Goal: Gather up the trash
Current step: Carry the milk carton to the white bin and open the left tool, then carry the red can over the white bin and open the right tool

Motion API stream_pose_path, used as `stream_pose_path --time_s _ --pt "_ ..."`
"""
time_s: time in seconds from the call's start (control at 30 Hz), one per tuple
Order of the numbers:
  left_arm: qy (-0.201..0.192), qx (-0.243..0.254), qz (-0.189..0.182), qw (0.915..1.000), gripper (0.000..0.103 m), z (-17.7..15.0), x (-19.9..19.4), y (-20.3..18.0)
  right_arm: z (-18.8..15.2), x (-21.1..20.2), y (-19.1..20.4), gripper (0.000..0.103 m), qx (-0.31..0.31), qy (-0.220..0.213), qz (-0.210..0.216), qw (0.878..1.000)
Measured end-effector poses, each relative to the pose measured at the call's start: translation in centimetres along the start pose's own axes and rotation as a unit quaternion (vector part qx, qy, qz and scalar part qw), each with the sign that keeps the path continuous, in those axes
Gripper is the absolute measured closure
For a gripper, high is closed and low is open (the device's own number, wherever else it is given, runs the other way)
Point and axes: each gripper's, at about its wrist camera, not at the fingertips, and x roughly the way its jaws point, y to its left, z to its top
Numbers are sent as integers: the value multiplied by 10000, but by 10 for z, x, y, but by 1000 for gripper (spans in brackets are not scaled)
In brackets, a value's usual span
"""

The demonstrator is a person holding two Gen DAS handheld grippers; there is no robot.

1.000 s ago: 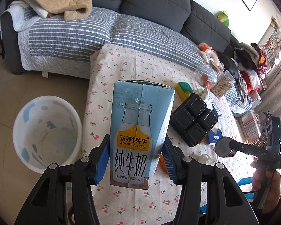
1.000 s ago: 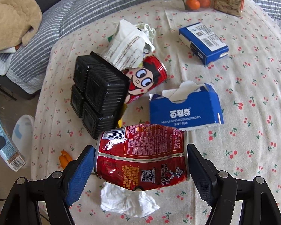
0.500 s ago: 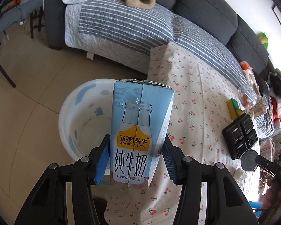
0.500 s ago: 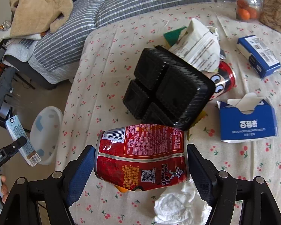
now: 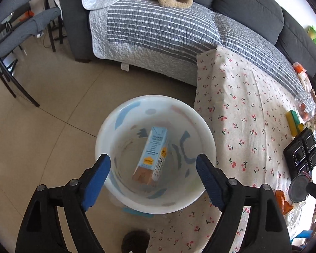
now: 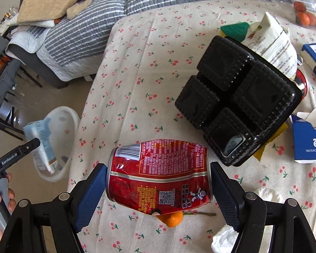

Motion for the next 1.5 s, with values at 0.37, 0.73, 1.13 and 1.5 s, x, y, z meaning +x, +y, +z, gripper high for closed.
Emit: stream_pose_path --time_s 0.37,0.73,1.13,1.5 --pt "90 79 357 9993 4 -21 -30 42 -1 30 69 22 -559 95 239 9981" --pt "126 150 707 9973 4 -32 -29 80 2 84 150 22 -1197 258 556 9909" --pt "149 154 701 9973 4 -27 -25 80 15 128 196 21 -1379 380 575 9881" --pt "156 261 654 9974 4 -25 -25 63 23 106 197 11 -1376 196 750 9875"
